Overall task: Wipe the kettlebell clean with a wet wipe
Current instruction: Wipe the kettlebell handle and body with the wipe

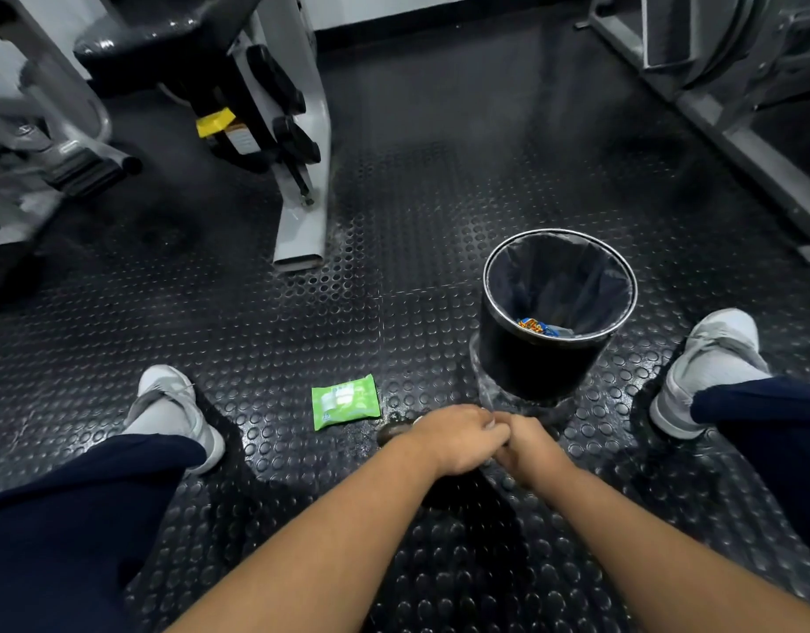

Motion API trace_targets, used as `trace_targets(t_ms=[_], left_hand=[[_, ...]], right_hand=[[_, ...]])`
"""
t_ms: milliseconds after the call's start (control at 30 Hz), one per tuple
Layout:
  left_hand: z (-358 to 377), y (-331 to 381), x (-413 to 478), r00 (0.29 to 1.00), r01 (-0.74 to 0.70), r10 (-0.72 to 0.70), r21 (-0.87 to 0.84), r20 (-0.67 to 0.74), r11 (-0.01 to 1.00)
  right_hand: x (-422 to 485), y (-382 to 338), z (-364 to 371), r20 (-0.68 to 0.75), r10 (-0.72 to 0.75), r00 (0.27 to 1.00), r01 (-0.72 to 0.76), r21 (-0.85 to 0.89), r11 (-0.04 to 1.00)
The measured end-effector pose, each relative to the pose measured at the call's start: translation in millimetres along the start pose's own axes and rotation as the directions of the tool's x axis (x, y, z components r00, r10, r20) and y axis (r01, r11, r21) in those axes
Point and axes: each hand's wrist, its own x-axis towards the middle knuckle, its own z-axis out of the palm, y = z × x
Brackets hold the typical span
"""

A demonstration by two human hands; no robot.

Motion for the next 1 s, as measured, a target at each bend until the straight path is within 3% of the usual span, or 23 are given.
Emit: trace_targets(t_ms=[67, 333, 600, 767, 867, 1000], left_hand=[[1.3, -2.4, -0.3, 1.0, -0.012, 0.012, -0.012, -0.019, 1.0], [-15.5, -62.0, -5.2, 0.985, 0.172, -0.173, -0.035, -0.022, 0.984], [5.1, -8.5, 4.1, 0.999, 0.04, -0.04, 0.024, 0.001, 0.999], [2.2, -59.8, -2.1, 0.991, 0.128, -0.126, 0.024, -0.053, 0.991], [-2.0, -90.5, -12.7, 0.982, 0.182, -0.185, -0.066, -0.042, 0.981], [-1.1, -73.9, -10.9, 0.984, 0.177, -0.178, -0.038, -0.029, 0.983]], right_hand=[[-0.2, -0.3, -0.1, 0.015, 0.015, 1.0, -0.015, -0.024, 1.0], [1.8, 0.2, 0.7, 0.041, 0.108, 0.993, -0.108, -0.02, 0.994], [1.2, -3.5, -2.4, 0.05, 0.059, 0.997, -0.057, -0.048, 0.997], [1.0, -3.2, -0.9, 0.036, 0.09, 0.995, -0.089, -0.028, 0.996], [0.8, -2.7, -1.2, 0.039, 0.103, 0.994, -0.102, -0.038, 0.994], [0.5, -3.8, -1.0, 0.036, 0.102, 0.994, -0.101, -0.039, 0.994]])
